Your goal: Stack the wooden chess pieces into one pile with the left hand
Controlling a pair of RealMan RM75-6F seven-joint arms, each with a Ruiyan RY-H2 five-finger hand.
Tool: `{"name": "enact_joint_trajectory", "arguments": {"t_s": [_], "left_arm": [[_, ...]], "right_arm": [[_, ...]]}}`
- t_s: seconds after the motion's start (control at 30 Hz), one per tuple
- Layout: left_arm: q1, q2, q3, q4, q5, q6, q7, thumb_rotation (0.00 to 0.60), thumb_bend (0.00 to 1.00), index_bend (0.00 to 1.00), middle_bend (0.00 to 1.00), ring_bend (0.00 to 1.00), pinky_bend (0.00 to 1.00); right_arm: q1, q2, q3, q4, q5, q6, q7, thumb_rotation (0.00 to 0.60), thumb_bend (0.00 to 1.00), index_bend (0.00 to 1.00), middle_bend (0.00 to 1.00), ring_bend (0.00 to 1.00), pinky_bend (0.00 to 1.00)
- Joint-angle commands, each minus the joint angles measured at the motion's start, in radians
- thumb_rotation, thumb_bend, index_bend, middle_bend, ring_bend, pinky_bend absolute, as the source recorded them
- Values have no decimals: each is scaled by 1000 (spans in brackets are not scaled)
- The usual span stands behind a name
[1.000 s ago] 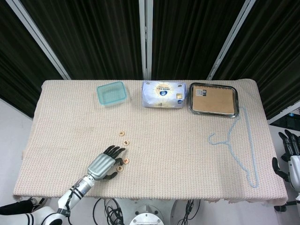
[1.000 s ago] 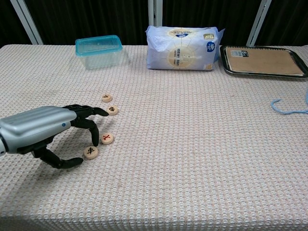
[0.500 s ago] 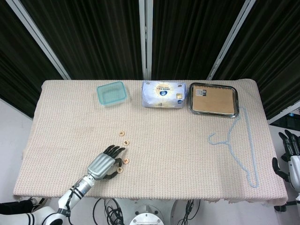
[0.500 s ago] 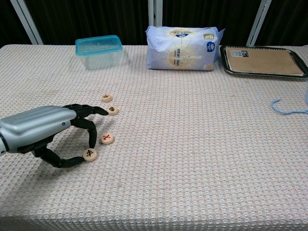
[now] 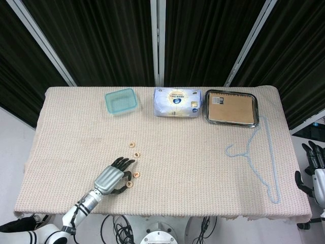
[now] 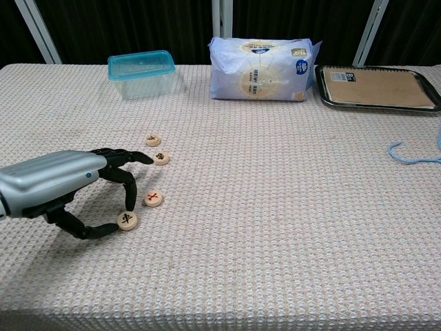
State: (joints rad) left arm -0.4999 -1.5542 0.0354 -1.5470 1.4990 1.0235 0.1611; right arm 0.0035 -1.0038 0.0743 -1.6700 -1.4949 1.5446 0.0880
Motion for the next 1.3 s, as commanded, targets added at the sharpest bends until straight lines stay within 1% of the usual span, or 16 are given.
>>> {"name": "enact_joint_trajectory", "arguments": {"t_s": [0.03,0.2,0.4,0.63,0.77,1.0,1.3], "left_arm": [[1,5,-1,-6,-4,3,-10,600,327,479,47,0,0],[1,19,-8,-18,-8,10,-33,600,327,479,47,0,0],[-1,48,-39,-32,-32,24,-95,600,327,480,47,0,0],[-19,57,-96,25,-115,-14,-184,600,327,483,48,0,0],[-28,55,-113,63,-155,-47,-229,600,327,486,47,0,0],[-30,36,-109,117,-166,-64,-271,600,327,487,52,0,0],[-27,13,-102,157,-141,-46,-302,600,327,489,53,0,0]], "right_arm": [[1,0,0,0,1,-1,-1,600,432,0,0,0,0],[1,0,1,-1,4,-2,-1,600,432,0,0,0,0],[2,-1,1,-1,3,-5,-4,600,432,0,0,0,0],[2,-3,1,-3,5,-4,-9,600,432,0,0,0,0],[3,-5,1,-3,4,-6,-16,600,431,0,0,0,0],[6,-7,2,-6,8,-12,-25,600,432,0,0,0,0],[6,-9,2,-5,8,-12,-27,600,432,0,0,0,0]]}}
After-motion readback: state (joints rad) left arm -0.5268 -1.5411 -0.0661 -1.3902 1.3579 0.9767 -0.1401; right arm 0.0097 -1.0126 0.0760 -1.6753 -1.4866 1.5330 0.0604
